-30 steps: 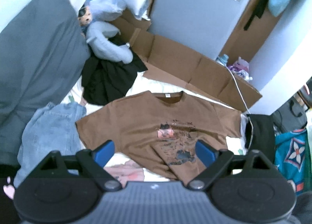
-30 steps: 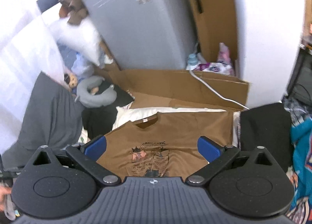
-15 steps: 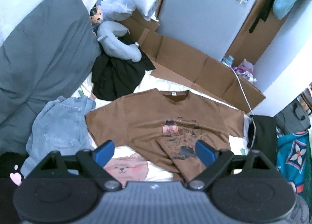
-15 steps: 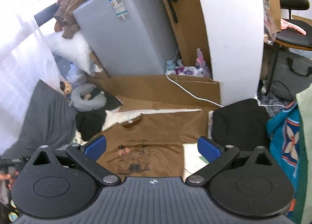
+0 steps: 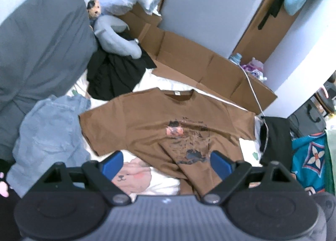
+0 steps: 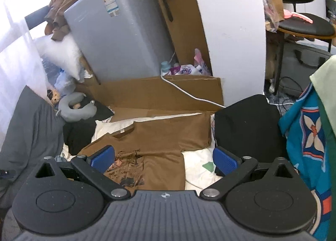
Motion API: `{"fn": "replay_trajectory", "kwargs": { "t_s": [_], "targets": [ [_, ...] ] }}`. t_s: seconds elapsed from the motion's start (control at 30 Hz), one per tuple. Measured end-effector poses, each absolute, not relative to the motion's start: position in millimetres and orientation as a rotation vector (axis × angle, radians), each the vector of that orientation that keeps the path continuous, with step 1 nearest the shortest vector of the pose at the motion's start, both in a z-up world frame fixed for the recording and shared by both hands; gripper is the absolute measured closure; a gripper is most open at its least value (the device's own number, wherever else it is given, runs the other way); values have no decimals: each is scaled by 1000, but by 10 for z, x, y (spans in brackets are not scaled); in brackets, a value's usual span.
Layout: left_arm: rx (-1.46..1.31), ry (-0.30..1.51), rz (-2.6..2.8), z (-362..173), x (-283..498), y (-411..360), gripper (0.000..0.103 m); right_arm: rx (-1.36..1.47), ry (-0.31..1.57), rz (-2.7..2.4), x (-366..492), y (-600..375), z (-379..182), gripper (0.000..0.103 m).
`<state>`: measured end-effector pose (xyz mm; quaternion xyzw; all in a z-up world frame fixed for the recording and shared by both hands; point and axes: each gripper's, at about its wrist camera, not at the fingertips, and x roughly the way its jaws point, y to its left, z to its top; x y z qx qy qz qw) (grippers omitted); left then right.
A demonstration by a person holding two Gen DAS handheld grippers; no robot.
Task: Fold clothes
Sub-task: 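Move both open grippers over the T-shirt toward its hem, then lower the left gripper onto the T-shirt hem and close it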
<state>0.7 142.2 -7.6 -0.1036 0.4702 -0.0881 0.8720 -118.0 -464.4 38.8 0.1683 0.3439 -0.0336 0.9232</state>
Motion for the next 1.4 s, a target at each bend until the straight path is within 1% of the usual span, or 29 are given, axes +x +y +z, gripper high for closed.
{"fn": "replay_trajectory", "kwargs": {
  "t_s": [0.1, 0.3, 0.37, 0.5, 0.73, 0.8, 0.83, 0.97, 1.13, 1.3, 1.33, 1.37, 1.4],
  "targets": [
    [-230, 993, -198, -265, -20, 1403, 12, 309, 726, -58, -1165, -4617, 207, 1],
    [-294, 1013, -213, -653, -90, 1415, 13, 374, 783, -5, -1135, -4636, -246, 1],
    [-323, 1023, -210, -802, -110, 1425, 18, 386, 802, 9, -1122, -4637, -410, 1],
    [-311, 1035, -208, -1132, -68, 1382, 21, 385, 813, 22, -1097, -4641, -828, 1],
    [-293, 1078, -237, -1846, 37, 1160, 22, 402, 814, 32, -1056, -4620, -1740, 2],
    [-301, 1108, -237, -2057, 72, 1105, 30, 394, 795, 32, -1081, -4580, -1975, 2],
    [-310, 1122, -239, -2139, 93, 1085, 37, 395, 797, 33, -1084, -4560, -2071, 2],
    [-315, 1155, -260, -2380, 140, 987, 38, 404, 838, 47, -1053, -4495, -2421, 3],
    [-324, 1180, -290, -2605, 207, 866, 38, 402, 881, 64, -993, -4472, -2690, 9],
    [-273, 1185, -337, -2779, 208, 664, 38, 400, 921, 62, -923, -4454, -2941, 9],
    [-243, 1189, -349, -2806, 193, 598, 43, 407, 930, 60, -909, -4448, -2990, 9],
    [-212, 1193, -361, -2833, 178, 532, 51, 415, 938, 56, -897, -4442, -3032, 9],
    [-181, 1197, -373, -2861, 161, 464, 55, 422, 946, 52, -886, -4434, -3067, 9]
  ]
}}
